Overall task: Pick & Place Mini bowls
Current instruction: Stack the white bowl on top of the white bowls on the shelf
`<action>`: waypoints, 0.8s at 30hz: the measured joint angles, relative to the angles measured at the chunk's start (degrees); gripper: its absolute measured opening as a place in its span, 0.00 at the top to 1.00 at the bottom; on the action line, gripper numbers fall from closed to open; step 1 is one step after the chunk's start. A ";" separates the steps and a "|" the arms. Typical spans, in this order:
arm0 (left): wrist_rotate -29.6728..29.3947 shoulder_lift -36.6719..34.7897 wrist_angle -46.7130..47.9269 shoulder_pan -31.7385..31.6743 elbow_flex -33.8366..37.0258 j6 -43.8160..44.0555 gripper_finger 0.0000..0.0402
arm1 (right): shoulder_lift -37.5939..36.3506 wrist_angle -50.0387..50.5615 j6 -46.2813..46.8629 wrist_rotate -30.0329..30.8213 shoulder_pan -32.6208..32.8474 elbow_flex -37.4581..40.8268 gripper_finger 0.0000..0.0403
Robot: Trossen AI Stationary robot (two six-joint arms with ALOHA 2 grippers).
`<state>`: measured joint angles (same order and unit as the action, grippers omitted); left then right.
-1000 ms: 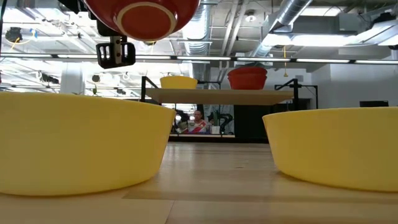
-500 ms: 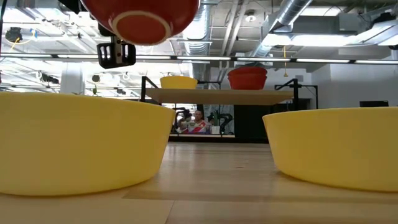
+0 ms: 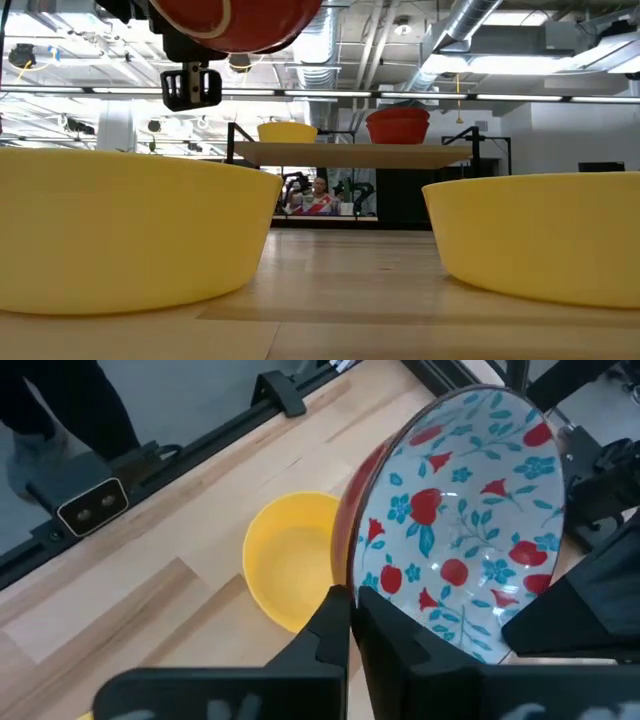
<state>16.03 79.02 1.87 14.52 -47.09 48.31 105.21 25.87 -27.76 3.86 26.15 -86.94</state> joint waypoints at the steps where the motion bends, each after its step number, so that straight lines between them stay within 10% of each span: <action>1: 0.03 0.00 0.02 -0.07 0.00 -0.07 0.93 | 0.00 0.00 0.06 0.02 0.00 0.00 0.99; 24: 0.26 -0.11 0.26 -1.40 -0.09 -12.08 0.86 | -0.68 22.92 6.19 2.24 2.41 -8.37 1.00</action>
<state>16.29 78.91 2.13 13.12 -47.18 36.24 104.53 48.78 -21.57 6.09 28.56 -95.30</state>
